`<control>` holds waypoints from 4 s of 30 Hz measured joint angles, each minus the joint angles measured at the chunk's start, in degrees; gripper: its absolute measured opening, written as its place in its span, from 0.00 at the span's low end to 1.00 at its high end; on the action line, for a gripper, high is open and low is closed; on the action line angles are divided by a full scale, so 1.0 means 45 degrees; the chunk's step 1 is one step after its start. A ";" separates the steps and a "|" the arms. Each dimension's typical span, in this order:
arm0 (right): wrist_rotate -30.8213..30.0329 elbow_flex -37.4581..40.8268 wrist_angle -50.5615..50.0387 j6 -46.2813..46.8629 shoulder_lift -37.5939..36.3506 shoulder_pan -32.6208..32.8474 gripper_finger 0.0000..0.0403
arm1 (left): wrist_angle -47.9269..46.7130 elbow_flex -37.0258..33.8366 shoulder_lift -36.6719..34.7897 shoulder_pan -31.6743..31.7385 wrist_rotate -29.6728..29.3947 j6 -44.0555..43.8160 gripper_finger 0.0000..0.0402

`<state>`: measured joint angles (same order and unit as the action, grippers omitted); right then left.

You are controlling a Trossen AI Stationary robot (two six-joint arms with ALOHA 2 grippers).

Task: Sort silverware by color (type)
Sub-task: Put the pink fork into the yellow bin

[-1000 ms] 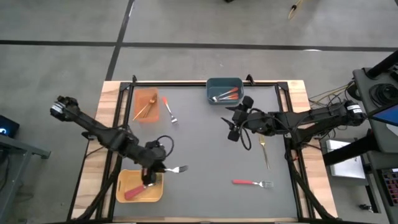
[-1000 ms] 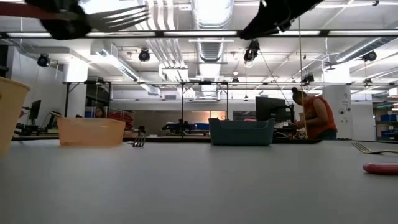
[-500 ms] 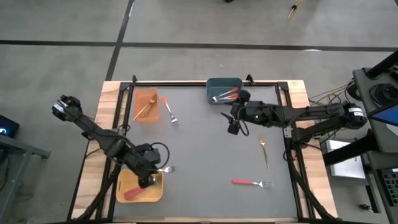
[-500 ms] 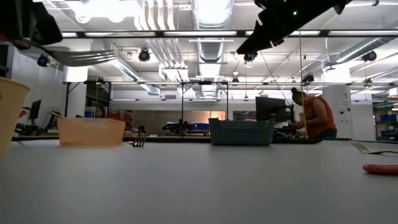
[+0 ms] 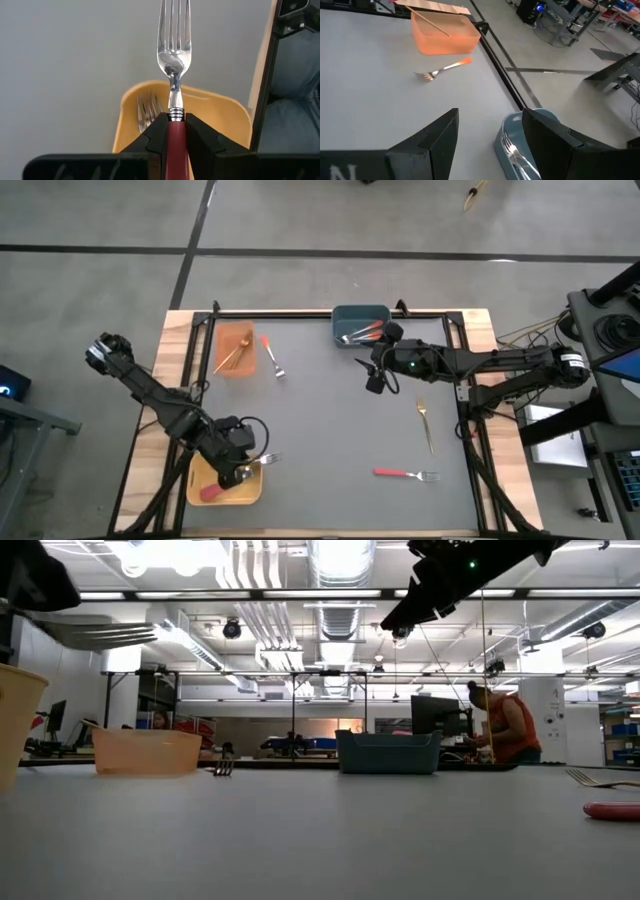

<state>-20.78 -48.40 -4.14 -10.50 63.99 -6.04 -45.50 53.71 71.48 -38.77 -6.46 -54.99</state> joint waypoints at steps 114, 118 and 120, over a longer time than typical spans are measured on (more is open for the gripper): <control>-0.0014 0.0165 -0.0024 0.0525 -0.0010 0.0005 0.52 | -0.1620 0.0223 0.3385 -0.3049 0.1234 -0.5890 0.13; -0.0011 0.0165 -0.0052 0.0528 -0.0010 0.0005 0.52 | -0.1657 0.0223 0.3385 -0.3049 0.1239 -0.5888 0.13; -0.0010 0.0165 -0.0060 0.0525 -0.0010 0.0005 0.52 | -0.1654 0.0223 0.3385 -0.3049 0.1240 -0.5886 0.13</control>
<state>-20.82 -47.66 -4.41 -8.14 63.94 -6.02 -52.95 54.72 86.72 -52.49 -0.88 -81.47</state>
